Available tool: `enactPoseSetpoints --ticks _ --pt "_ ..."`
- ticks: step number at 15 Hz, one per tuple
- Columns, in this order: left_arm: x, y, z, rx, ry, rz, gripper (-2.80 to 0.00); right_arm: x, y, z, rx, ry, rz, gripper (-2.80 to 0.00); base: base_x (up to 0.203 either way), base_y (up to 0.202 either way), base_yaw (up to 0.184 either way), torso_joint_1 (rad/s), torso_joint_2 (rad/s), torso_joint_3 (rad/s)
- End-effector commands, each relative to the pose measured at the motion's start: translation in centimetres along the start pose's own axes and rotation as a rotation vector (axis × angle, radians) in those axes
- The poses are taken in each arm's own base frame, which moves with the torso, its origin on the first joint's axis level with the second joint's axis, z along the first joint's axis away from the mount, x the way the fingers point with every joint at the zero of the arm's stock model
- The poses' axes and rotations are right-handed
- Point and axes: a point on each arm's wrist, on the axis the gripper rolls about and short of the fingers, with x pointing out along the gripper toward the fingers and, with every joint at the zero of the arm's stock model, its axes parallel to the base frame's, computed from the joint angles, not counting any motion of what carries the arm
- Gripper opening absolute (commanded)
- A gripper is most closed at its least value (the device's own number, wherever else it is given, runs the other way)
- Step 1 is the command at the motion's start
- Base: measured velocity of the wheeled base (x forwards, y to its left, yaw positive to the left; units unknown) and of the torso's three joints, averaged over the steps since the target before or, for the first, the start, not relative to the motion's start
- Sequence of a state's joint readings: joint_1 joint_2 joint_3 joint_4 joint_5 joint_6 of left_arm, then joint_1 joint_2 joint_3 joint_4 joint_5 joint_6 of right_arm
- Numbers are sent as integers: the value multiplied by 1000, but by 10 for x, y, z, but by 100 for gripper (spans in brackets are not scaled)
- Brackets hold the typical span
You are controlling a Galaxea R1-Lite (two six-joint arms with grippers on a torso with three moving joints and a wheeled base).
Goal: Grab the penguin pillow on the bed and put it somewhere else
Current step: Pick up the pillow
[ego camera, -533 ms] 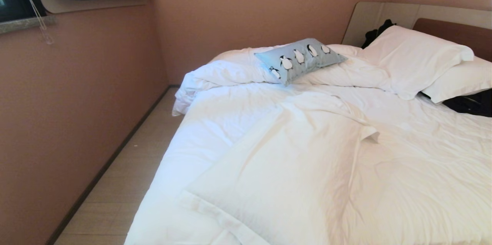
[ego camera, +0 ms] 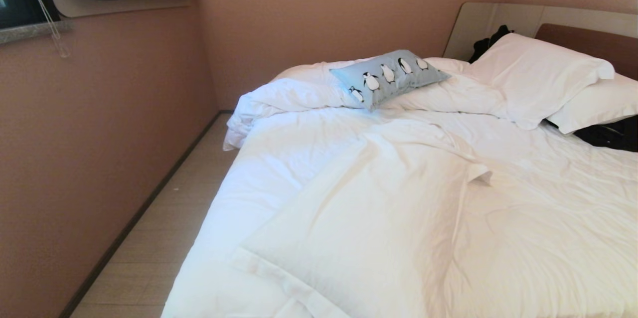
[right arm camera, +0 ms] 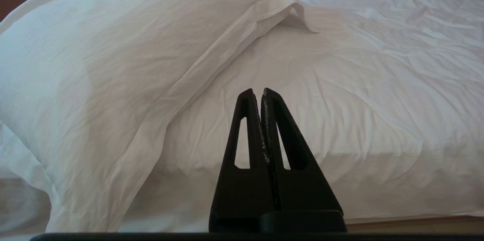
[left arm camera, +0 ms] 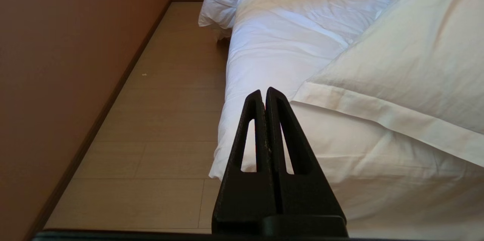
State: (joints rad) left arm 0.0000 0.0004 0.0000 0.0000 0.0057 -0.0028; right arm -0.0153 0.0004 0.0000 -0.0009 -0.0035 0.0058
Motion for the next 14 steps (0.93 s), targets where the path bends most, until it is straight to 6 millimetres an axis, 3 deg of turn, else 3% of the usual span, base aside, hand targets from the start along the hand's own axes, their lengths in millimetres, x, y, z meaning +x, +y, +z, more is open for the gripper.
enactPoseSetpoints --ticks 1,10,14 --pt "0 0 0 0 0 0 -280 0 0 0 0 -3 0 -280 0 0 0 0 0 0" --pt "0 0 0 0 0 0 -280 -1 0 1 -15 -5 0 -280 0 0 0 0 0 0" --pt "0 0 0 0 0 0 -280 -10 1 28 -17 -94 25 -280 0 0 0 0 0 0"
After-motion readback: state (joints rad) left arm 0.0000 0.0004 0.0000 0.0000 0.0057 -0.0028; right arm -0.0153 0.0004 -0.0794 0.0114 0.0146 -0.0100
